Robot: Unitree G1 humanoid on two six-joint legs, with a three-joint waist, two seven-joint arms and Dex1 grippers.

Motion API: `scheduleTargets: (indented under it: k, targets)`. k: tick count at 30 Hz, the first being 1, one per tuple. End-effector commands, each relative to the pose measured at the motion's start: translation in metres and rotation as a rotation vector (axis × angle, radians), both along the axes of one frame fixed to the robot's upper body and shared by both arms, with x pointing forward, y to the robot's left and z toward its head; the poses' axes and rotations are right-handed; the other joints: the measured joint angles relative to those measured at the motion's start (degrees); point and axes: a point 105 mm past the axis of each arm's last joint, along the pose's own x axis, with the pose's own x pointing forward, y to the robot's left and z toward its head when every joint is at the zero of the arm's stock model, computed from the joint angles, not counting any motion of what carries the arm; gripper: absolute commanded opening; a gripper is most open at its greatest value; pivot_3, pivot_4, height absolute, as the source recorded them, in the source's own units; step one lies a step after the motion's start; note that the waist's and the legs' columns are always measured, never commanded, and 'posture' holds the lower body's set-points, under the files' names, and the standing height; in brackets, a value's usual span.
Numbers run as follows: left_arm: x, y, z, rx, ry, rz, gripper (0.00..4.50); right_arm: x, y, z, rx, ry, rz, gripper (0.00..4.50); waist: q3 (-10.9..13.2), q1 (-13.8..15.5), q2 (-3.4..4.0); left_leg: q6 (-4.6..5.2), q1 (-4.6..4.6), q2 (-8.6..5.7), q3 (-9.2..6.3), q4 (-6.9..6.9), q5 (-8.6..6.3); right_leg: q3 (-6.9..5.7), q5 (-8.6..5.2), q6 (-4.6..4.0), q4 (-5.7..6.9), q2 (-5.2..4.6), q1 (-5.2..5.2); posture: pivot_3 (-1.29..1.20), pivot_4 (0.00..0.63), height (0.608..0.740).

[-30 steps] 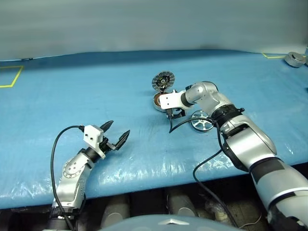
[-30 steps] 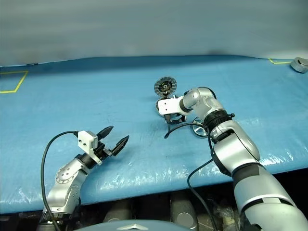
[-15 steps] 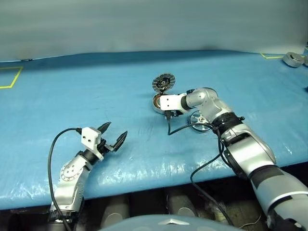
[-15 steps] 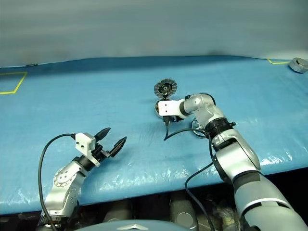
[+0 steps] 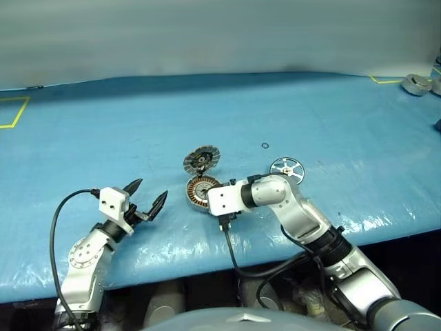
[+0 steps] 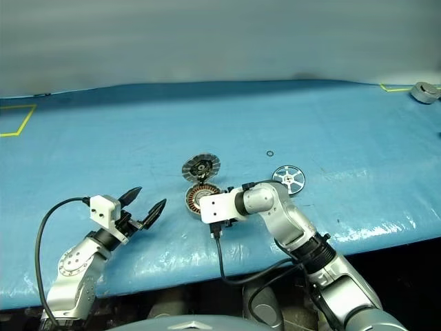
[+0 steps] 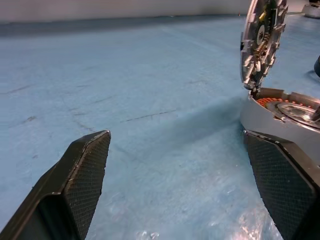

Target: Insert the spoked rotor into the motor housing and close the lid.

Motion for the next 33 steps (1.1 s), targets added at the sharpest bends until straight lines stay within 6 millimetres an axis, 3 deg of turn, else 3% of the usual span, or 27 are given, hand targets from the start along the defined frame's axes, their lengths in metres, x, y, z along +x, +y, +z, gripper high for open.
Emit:
scheduleTargets:
  k: [1, 7, 13, 16, 19, 22, 25, 27, 30, 33]
  targets:
    - [-0.002, 0.003, 0.015, 0.008, -0.055, 0.005, 4.5, -0.009, 0.018, -0.001, 0.055, 0.047, -0.013, 2.09, 0.0, -0.04, -0.02, 0.0, 0.0, 0.0, 0.0, 0.01, 0.0, 0.0, 0.0, 0.0, 0.01, 0.0, -0.01, 0.0, 0.15, 0.74]
    - [-0.002, 0.002, 0.014, 0.005, -0.055, 0.01, 4.5, 0.006, 0.04, -0.01, 0.084, 0.054, -0.12, 2.09, -0.02, -0.08, -0.06, -0.04, 0.04, 0.08, 0.03, 0.01, 0.03, -0.02, 0.1, -0.1, 0.04, 0.05, -0.03, 0.0, 0.15, 0.74]
    - [-0.002, 0.002, 0.015, 0.004, -0.059, 0.017, 4.5, 0.0, 0.042, -0.019, 0.049, 0.099, -0.096, 2.09, -0.06, -0.06, -0.11, -0.05, 0.04, 0.08, 0.04, 0.0, 0.03, -0.02, 0.11, -0.09, 0.02, 0.05, -0.03, 0.0, 0.15, 0.74]
    - [-0.003, 0.004, 0.015, 0.005, -0.059, 0.025, 4.5, -0.003, 0.039, -0.02, 0.056, 0.127, -0.101, 3.08, -0.06, 0.02, -0.12, -0.05, 0.04, 0.08, 0.03, -0.02, 0.03, -0.03, 0.11, -0.09, 0.02, 0.04, -0.03, 0.0, 0.15, 0.74]
    - [-0.002, 0.005, 0.015, 0.002, -0.058, 0.028, 4.5, -0.012, 0.05, 0.014, 0.274, 0.209, -0.095, 4.02, -0.06, 0.23, -0.13, -0.07, 0.01, 0.08, 0.03, -0.06, 0.01, -0.03, 0.11, -0.09, -0.01, 0.04, -0.06, 0.0, 0.15, 0.74]
    - [-0.002, 0.004, 0.014, -0.01, -0.054, 0.029, 4.5, -0.019, 0.05, 0.064, 0.554, 0.31, -0.088, 4.02, 0.02, 0.41, -0.15, -0.09, -0.18, 0.08, 0.01, -0.05, 0.0, -0.03, 0.11, -0.09, -0.04, 0.04, -0.22, 0.0, 0.15, 0.74]
    - [-0.001, 0.002, 0.011, -0.015, -0.048, 0.024, 4.5, -0.006, 0.031, 0.09, 0.701, 0.3, -0.164, 4.02, 0.02, 0.53, -0.15, -0.1, -0.26, 0.09, -0.02, -0.04, -0.01, -0.07, 0.12, -0.06, -0.04, 0.04, -0.29, 0.0, 0.15, 0.74]
    - [0.0, 0.0, 0.011, -0.019, -0.047, 0.02, 4.5, 0.006, 0.011, 0.095, 0.733, 0.274, -0.228, 4.02, 0.01, 0.79, -0.17, -0.1, -0.25, 0.07, -0.03, 0.0, -0.01, -0.09, 0.12, -0.05, -0.08, 0.01, -0.23, 0.0, 0.15, 0.74]
    - [0.001, -0.001, 0.011, -0.021, -0.049, 0.016, 4.5, 0.037, -0.028, 0.084, 0.728, 0.207, -0.426, 4.02, 0.02, 0.96, -0.18, -0.1, -0.26, 0.0, 0.01, 0.03, -0.01, -0.08, 0.13, -0.04, -0.12, -0.06, -0.21, 0.0, 0.15, 0.74]
    - [0.003, -0.003, 0.012, -0.025, -0.054, 0.012, 4.5, 0.088, -0.08, 0.059, 0.701, 0.118, -0.785, 4.02, 0.03, 0.78, -0.18, -0.1, -0.25, 0.02, 0.03, 0.01, -0.01, -0.08, 0.13, -0.04, -0.11, -0.05, -0.23, 0.0, 0.15, 0.74]
